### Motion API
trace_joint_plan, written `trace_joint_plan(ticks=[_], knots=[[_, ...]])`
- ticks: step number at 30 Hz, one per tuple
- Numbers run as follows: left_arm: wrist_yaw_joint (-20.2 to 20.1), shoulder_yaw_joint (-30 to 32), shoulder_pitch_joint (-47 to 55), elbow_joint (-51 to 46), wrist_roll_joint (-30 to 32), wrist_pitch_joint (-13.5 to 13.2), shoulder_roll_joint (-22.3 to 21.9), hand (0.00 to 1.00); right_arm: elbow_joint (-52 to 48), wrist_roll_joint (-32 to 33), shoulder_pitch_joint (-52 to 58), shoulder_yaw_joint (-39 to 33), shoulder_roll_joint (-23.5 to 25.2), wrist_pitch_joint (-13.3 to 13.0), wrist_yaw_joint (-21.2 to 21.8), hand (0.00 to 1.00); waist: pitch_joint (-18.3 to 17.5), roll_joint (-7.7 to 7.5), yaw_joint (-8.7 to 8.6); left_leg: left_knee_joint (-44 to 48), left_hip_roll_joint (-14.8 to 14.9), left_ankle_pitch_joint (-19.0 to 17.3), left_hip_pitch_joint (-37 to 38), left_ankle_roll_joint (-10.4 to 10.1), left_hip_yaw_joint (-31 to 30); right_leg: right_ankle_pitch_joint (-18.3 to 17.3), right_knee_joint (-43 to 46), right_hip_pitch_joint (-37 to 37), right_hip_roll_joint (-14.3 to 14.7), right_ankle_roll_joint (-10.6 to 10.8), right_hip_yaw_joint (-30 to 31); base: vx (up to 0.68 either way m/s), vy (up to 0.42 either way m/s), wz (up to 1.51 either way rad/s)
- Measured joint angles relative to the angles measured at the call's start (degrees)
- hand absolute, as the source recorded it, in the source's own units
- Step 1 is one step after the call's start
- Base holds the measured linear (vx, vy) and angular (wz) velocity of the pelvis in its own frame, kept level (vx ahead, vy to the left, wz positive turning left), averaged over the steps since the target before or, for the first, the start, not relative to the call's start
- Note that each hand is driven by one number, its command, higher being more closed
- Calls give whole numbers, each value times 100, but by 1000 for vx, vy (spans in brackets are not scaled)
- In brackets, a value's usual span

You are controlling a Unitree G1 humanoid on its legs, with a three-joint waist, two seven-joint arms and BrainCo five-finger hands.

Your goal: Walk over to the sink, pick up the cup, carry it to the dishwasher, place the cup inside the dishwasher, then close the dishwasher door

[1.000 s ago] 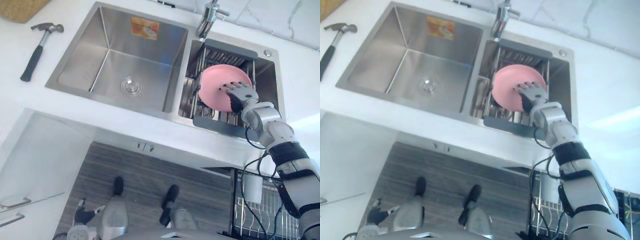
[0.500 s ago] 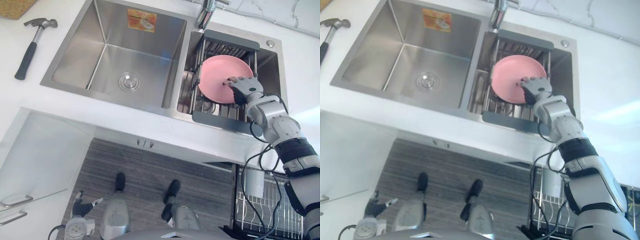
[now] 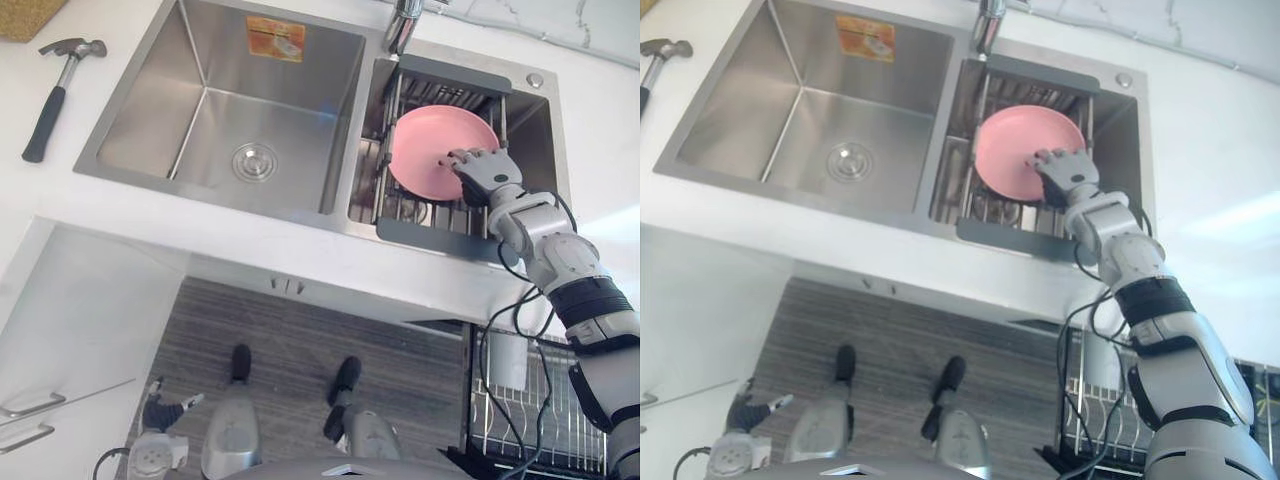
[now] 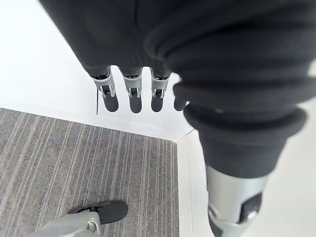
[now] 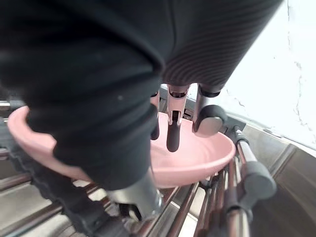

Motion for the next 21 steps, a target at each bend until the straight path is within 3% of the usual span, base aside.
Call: trace_joint_plan(ticks=[11, 14, 21], knots=[[212, 1, 81, -94, 276, -47, -18, 0, -856, 156, 454, -223, -113, -390, -565, 100, -185, 314, -143, -2, 44, -35, 178, 3, 100, 6, -5, 122, 38, -2, 89, -8, -4, -5], [212, -1, 107, -81, 327, -47, -22, 0, -939, 226, 516, -337, -111, -478, -626, 100, -209, 348, -193, -3, 45, -35, 219, 2, 96, 5, -6, 166, 39, -1, 84, 0, 0, 0], [205, -210, 190, -28, 433, -47, -29, 0, -1715, 446, 953, -603, -27, -497, -853, 100, -630, 340, -199, -1, 37, -29, 297, -15, 56, -10, -8, 265, 36, 19, 50, 1, -4, 2]])
